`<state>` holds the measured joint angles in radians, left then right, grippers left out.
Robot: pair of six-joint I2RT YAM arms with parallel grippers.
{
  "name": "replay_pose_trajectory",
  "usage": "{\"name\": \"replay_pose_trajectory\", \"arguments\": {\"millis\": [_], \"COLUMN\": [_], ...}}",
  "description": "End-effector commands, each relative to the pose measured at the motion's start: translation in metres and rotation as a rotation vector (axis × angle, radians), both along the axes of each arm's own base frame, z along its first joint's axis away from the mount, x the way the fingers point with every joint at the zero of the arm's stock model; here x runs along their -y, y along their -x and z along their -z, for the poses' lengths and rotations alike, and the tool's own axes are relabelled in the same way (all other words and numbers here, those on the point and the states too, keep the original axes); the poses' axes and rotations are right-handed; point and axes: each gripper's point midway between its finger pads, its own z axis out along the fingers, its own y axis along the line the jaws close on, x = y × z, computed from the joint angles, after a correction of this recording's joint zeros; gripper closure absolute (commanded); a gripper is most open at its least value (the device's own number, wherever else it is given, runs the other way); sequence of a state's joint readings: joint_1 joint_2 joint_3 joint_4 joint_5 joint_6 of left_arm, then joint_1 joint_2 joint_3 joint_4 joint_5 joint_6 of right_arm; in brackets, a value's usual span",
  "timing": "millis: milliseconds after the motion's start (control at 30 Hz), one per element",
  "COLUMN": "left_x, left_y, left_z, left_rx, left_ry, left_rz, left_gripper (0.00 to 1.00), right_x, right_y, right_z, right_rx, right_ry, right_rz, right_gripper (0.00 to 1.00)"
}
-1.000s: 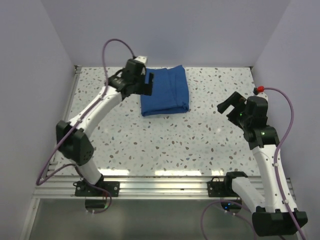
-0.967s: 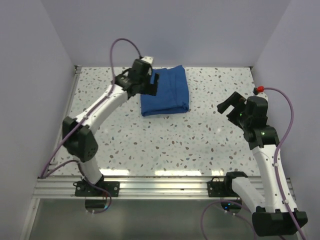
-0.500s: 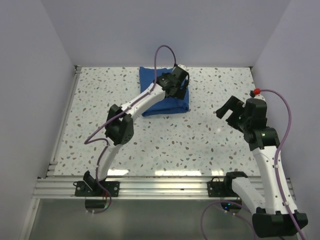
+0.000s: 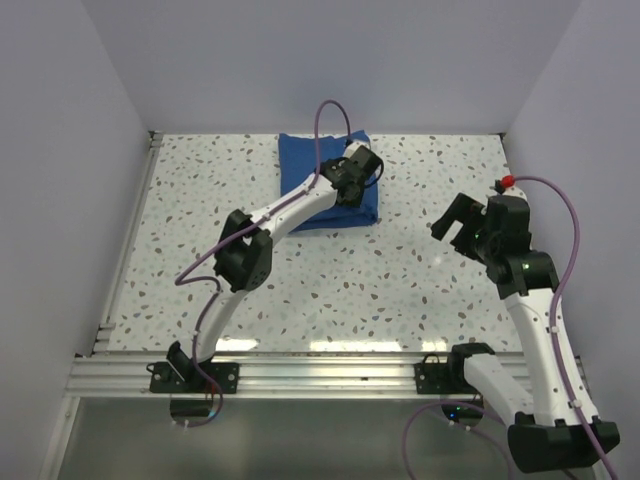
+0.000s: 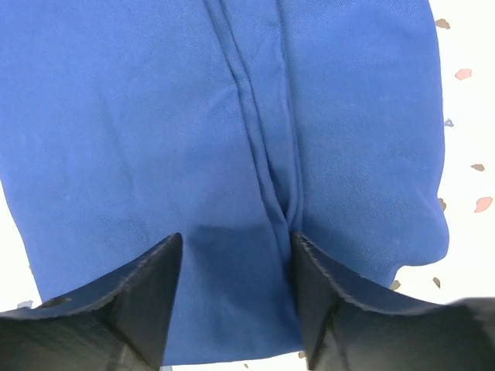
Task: Open and lay out the surgical kit
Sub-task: Open the surgical kit at the center of the board.
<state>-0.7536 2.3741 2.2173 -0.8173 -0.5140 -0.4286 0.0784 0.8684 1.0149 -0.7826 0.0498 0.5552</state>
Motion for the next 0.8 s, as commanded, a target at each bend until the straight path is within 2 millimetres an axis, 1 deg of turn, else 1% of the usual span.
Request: {"name": "replay_pose_trajectory", "arguments": {"millis": [0,33,67,133,167,200,233,267,333,367,433,467,500,533,567,600,633,667,700,733,767], "left_x": [-0.024,-0.027,-0.028,-0.032,-0.032,-0.035,-0.036,-0.039,-0.046,-0.055,-0.077,-0.093,-0.119,-0.134,-0.159,-0.193,-0.21,-0.234,-0.267,-0.286,-0.315], "left_y": [-0.004,-0.004,-0.005,-0.008,-0.009,-0.011,-0.012,-0.014,-0.017,-0.016,-0.017,-0.009,-0.011,-0.009,0.004,0.003,0.006,0.021,0.023,0.034,0.042], "left_z": [0.01,0.012,0.012,0.011,0.005,0.0,-0.005,-0.022,-0.047,-0.074,-0.101,-0.125,-0.134,-0.143,-0.156,-0.162,-0.171,-0.176,-0.179,-0.195,-0.178], "left_rx": [-0.013,-0.021,-0.025,-0.027,-0.018,-0.01,0.001,0.034,0.083,0.129,0.175,0.203,0.213,0.225,0.235,0.249,0.275,0.283,0.297,0.341,0.319], "left_ry": [-0.056,-0.06,-0.052,-0.043,-0.036,-0.034,-0.029,-0.018,-0.008,0.001,0.017,0.036,0.045,0.064,0.077,0.08,0.096,0.102,0.098,0.118,0.085], "left_rz": [-0.072,-0.076,-0.077,-0.086,-0.085,-0.092,-0.098,-0.107,-0.127,-0.148,-0.195,-0.218,-0.266,-0.297,-0.326,-0.389,-0.417,-0.443,-0.51,-0.545,-0.606], "left_gripper": [0.41,0.46,0.59,0.75,0.98,1.0,1.0,1.0,1.0,1.0,1.0,1.0,1.0,1.0,1.0,1.0,1.0,1.0,1.0,1.0,0.85], "right_x": [0.003,0.002,0.003,0.002,0.001,0.001,0.001,0.001,-0.001,-0.004,-0.009,-0.014,-0.018,-0.023,-0.033,-0.04,-0.048,-0.054,-0.068,-0.077,-0.099], "right_y": [-0.001,-0.001,-0.002,-0.002,-0.003,-0.004,-0.004,-0.005,-0.009,-0.011,-0.022,-0.027,-0.032,-0.045,-0.052,-0.062,-0.078,-0.087,-0.097,-0.115,-0.123], "right_z": [-0.011,-0.011,-0.011,-0.012,-0.012,-0.012,-0.013,-0.013,-0.014,-0.015,-0.019,-0.022,-0.022,-0.025,-0.026,-0.037,-0.03,-0.03,-0.047,-0.027,-0.044], "right_rx": [0.022,0.022,0.024,0.024,0.026,0.026,0.029,0.032,0.033,0.037,0.048,0.056,0.054,0.059,0.054,0.078,0.054,0.05,0.081,0.018,0.036], "right_ry": [0.031,0.035,0.035,0.038,0.038,0.038,0.038,0.038,0.035,0.028,0.019,0.005,-0.004,-0.01,-0.043,-0.059,-0.073,-0.084,-0.106,-0.096,-0.07], "right_rz": [-0.007,-0.008,-0.007,-0.01,-0.011,-0.011,-0.013,-0.013,-0.016,-0.027,-0.043,-0.063,-0.082,-0.093,-0.136,-0.16,-0.183,-0.198,-0.246,-0.27,-0.345], "right_gripper": [0.01,0.01,0.01,0.01,0.01,0.01,0.01,0.01,0.01,0.01,0.01,0.01,0.01,0.01,0.01,0.01,0.01,0.01,0.02,0.03,0.06]}}
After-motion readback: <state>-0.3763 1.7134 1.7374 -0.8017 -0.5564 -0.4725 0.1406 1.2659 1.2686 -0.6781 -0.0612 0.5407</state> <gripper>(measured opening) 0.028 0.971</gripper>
